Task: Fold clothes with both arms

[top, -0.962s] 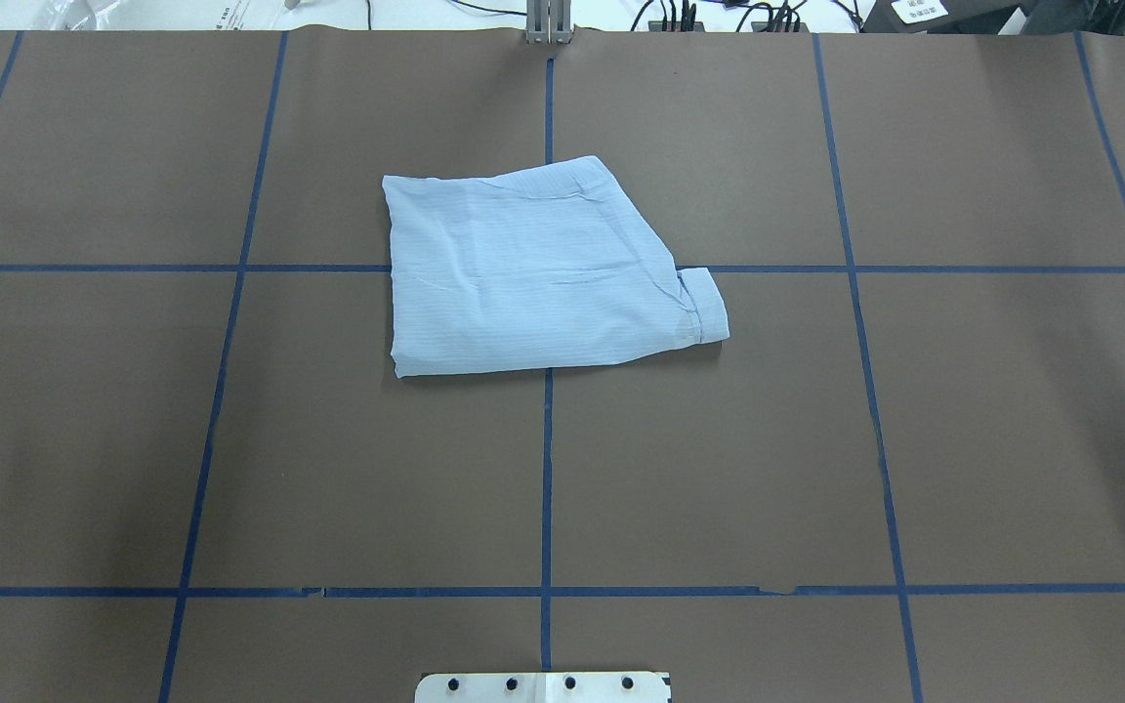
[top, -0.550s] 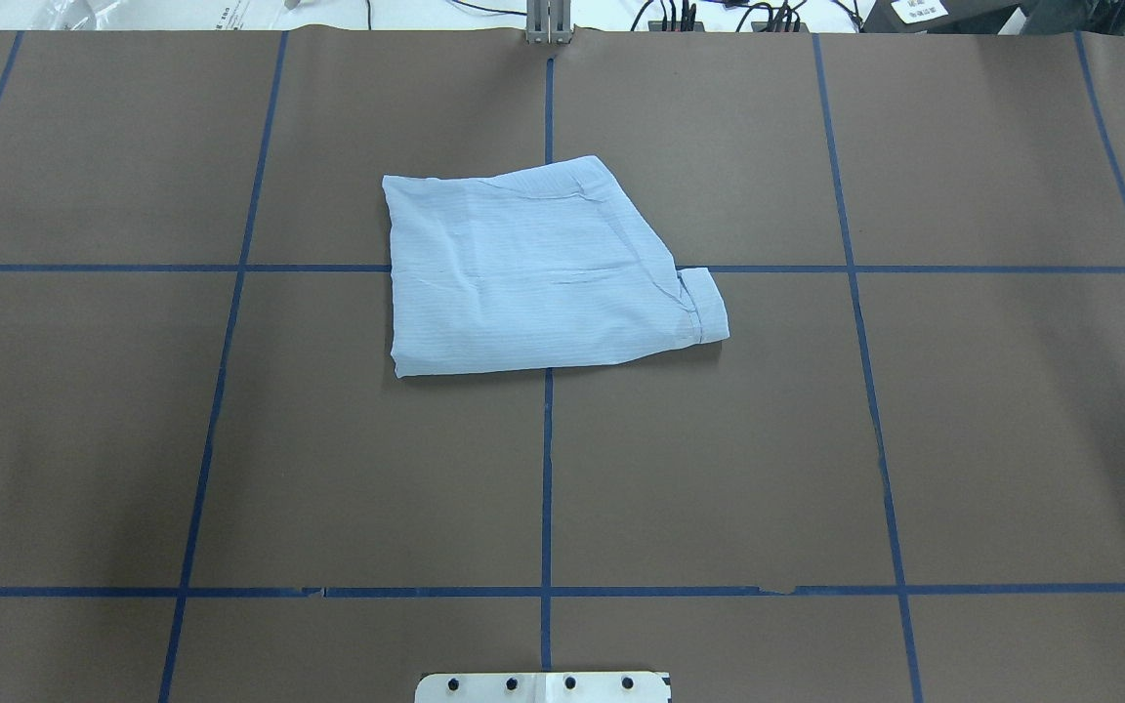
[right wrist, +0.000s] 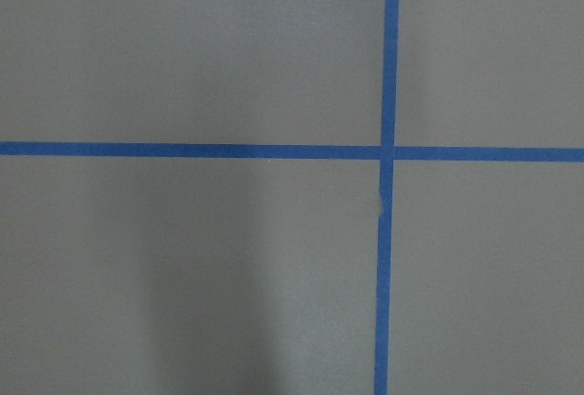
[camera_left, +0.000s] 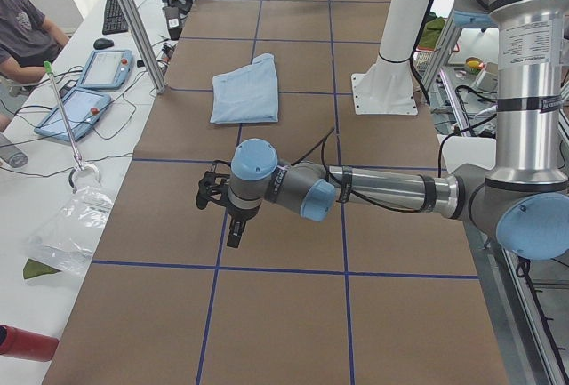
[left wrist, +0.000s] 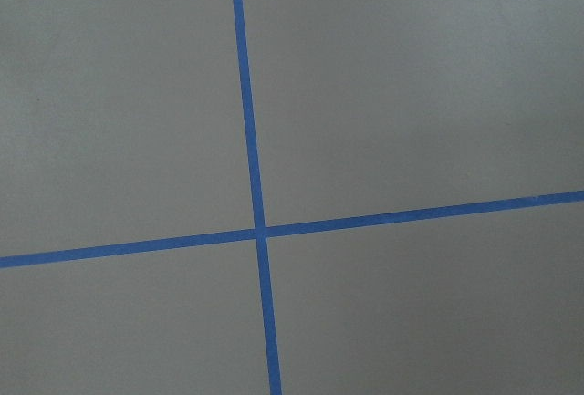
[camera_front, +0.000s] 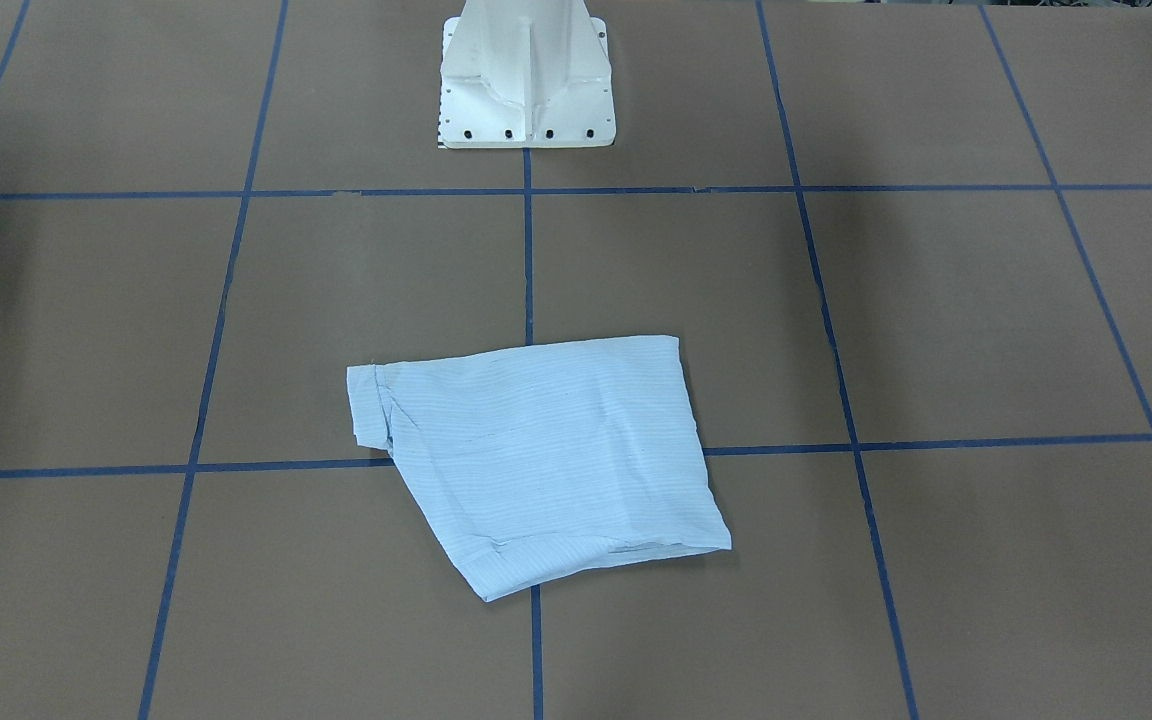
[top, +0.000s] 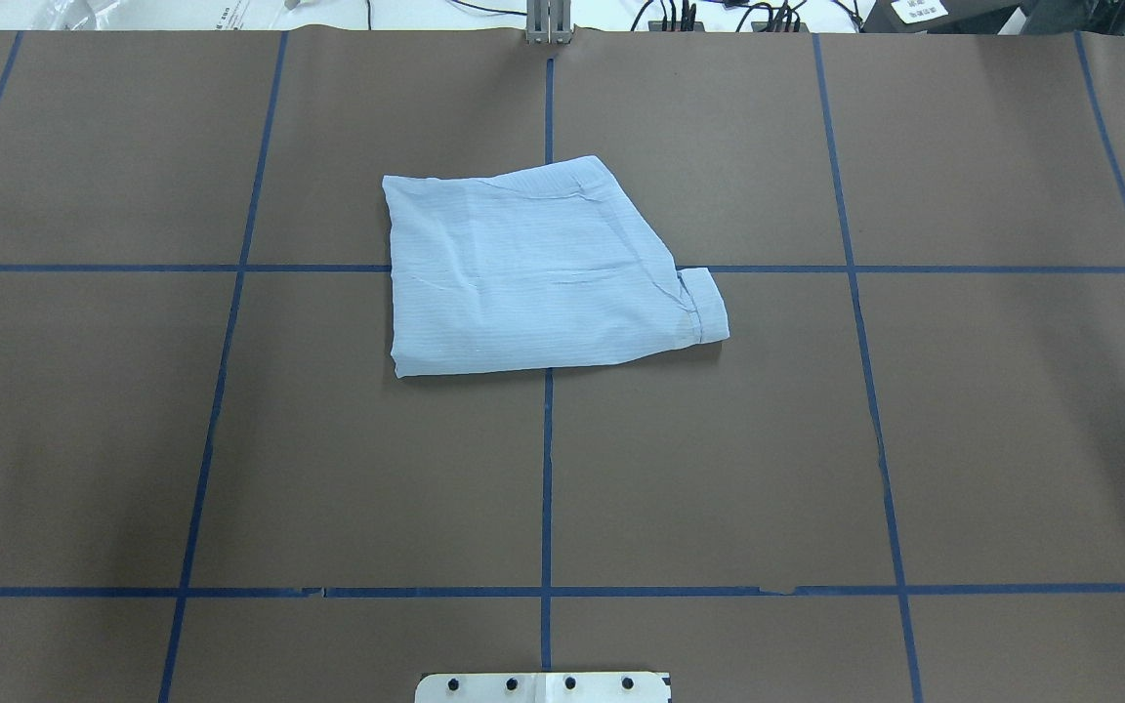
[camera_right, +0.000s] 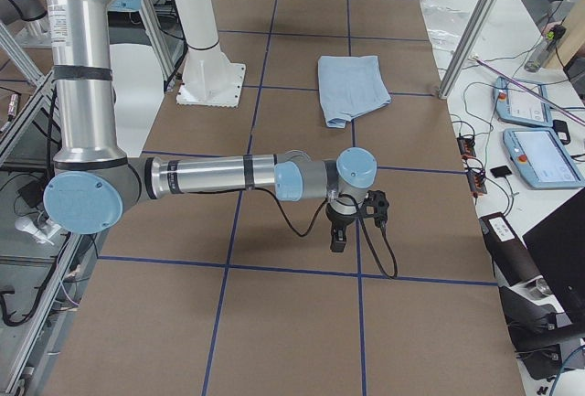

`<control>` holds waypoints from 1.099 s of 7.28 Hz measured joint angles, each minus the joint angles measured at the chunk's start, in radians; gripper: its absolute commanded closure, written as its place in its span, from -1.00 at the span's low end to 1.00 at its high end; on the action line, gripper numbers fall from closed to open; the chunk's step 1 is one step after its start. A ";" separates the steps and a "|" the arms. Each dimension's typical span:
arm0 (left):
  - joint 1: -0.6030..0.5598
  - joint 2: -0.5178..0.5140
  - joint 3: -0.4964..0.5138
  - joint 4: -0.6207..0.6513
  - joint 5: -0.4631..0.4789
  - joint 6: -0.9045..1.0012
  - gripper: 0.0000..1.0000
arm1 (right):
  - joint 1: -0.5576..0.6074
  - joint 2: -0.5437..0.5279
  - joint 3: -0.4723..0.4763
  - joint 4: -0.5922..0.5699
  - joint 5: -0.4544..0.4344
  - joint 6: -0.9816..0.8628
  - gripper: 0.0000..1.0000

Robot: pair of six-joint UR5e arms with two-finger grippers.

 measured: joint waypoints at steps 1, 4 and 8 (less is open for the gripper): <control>0.000 0.000 -0.002 0.000 0.000 0.000 -1.00 | 0.000 0.001 0.000 0.001 -0.011 -0.003 -1.00; 0.000 -0.001 -0.007 0.000 0.000 -0.001 -1.00 | 0.000 0.001 0.001 0.003 -0.019 -0.004 -1.00; 0.000 0.000 -0.013 0.000 0.000 -0.002 -1.00 | 0.000 0.002 0.005 0.003 -0.019 -0.005 -1.00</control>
